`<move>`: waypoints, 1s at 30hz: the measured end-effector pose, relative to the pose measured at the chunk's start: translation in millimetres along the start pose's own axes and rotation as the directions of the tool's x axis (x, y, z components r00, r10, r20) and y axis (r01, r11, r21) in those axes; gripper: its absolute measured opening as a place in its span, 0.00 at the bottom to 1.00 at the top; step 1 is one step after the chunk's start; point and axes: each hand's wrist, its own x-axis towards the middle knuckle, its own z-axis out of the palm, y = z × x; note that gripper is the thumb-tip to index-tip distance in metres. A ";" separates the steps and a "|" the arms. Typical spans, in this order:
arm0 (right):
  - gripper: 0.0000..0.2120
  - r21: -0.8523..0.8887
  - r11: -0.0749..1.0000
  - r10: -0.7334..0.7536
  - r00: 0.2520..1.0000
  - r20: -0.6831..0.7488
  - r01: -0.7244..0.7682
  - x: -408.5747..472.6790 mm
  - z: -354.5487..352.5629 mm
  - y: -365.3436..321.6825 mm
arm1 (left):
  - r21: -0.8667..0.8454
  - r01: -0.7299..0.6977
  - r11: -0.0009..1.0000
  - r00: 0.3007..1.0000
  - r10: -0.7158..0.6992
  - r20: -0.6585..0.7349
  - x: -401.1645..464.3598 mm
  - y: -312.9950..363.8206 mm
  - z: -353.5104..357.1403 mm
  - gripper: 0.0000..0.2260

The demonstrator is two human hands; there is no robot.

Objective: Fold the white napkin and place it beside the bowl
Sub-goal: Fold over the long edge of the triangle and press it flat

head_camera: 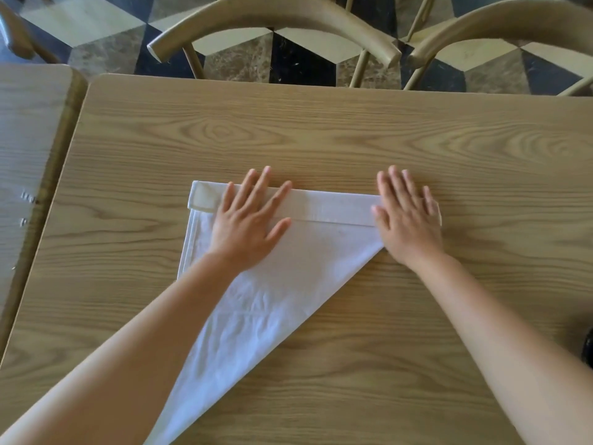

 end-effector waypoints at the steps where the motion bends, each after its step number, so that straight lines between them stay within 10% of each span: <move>1: 0.32 -0.004 0.999 0.032 0.999 0.004 -0.032 -1.9 -1.6 10.9 | -0.013 0.046 0.999 0.999 -0.046 -0.007 -3.4 -10.3 -2.8 0.27; 7: 0.34 0.049 0.991 0.122 0.993 -0.003 -0.122 -9.9 -4.3 24.3 | -0.101 0.270 0.958 0.963 -0.268 0.031 -6.9 -18.4 -12.0 0.34; 14: 0.27 0.062 0.984 0.166 0.986 0.020 -0.167 -28.4 -1.2 25.5 | -0.211 0.645 0.735 0.759 -0.648 0.065 25.7 31.2 -10.7 0.41; 30: 0.29 0.183 0.873 0.455 0.890 0.030 -0.452 -256.0 32.7 -5.4 | -0.025 0.138 0.990 0.988 -0.136 0.076 -54.2 86.0 4.4 0.49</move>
